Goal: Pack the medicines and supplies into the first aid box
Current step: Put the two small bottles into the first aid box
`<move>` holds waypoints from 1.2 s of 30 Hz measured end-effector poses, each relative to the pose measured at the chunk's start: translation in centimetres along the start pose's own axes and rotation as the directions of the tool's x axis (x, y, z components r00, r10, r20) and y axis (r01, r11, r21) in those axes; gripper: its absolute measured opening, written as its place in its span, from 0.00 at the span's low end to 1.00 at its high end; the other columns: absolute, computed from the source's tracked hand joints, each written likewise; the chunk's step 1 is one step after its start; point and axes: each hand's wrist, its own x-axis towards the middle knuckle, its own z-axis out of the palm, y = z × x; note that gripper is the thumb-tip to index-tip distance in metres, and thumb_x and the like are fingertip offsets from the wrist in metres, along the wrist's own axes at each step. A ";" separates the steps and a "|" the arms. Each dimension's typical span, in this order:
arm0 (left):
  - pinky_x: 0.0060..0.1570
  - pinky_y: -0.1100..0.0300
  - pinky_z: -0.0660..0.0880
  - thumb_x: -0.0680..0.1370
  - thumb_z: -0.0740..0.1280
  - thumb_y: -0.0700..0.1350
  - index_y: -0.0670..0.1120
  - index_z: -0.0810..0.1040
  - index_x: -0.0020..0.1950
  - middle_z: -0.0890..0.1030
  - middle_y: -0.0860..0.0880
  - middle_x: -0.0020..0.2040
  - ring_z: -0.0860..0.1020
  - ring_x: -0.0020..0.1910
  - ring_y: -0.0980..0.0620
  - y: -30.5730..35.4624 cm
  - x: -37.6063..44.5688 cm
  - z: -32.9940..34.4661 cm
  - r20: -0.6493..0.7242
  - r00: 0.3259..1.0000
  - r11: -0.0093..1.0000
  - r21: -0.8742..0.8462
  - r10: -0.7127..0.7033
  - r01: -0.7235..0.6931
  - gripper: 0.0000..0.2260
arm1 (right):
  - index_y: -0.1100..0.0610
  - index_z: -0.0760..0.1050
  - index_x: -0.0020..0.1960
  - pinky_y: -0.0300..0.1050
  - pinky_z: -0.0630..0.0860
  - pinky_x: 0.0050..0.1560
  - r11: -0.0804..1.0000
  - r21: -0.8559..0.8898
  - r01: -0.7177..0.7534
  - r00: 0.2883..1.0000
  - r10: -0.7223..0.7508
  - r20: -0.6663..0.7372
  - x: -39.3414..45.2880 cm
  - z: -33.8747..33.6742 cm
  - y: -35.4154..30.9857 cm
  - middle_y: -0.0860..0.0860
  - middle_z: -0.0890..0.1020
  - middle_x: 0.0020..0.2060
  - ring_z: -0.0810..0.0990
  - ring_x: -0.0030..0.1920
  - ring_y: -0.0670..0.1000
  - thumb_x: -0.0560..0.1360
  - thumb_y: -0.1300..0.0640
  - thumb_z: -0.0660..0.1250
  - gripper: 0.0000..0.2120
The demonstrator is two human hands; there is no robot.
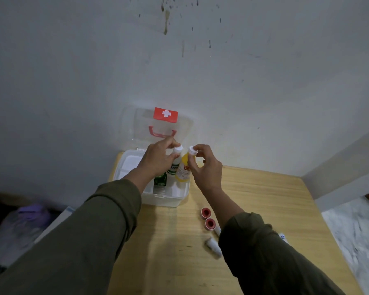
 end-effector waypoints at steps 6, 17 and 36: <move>0.58 0.55 0.71 0.77 0.67 0.44 0.49 0.75 0.57 0.79 0.50 0.61 0.75 0.62 0.49 -0.6 0.5 0.3 0.013 0.999 0.999 -0.028 -0.034 0.034 0.09 | 0.55 0.74 0.52 0.48 0.76 0.44 1.000 -0.015 0.024 0.999 -0.024 0.039 -0.1 0.9 1.1 0.50 0.82 0.47 0.80 0.48 0.50 0.72 0.57 0.69 0.10; 0.56 0.61 0.69 0.76 0.68 0.39 0.46 0.74 0.55 0.78 0.49 0.63 0.75 0.64 0.49 -0.4 1.3 0.9 -0.040 0.995 0.987 -0.140 -0.088 0.081 0.09 | 0.57 0.75 0.51 0.42 0.73 0.42 0.998 -0.016 0.065 0.996 -0.064 0.063 0.3 1.5 1.8 0.50 0.82 0.45 0.80 0.47 0.49 0.71 0.59 0.70 0.10; 0.49 0.60 0.70 0.75 0.67 0.38 0.48 0.73 0.52 0.80 0.48 0.54 0.76 0.52 0.49 -3.8 1.3 2.5 0.077 0.996 0.999 0.001 -0.047 0.047 0.08 | 0.53 0.71 0.59 0.46 0.75 0.48 0.995 -0.059 0.085 0.983 -0.074 0.167 -0.9 2.2 3.3 0.50 0.81 0.51 0.79 0.53 0.50 0.71 0.57 0.70 0.17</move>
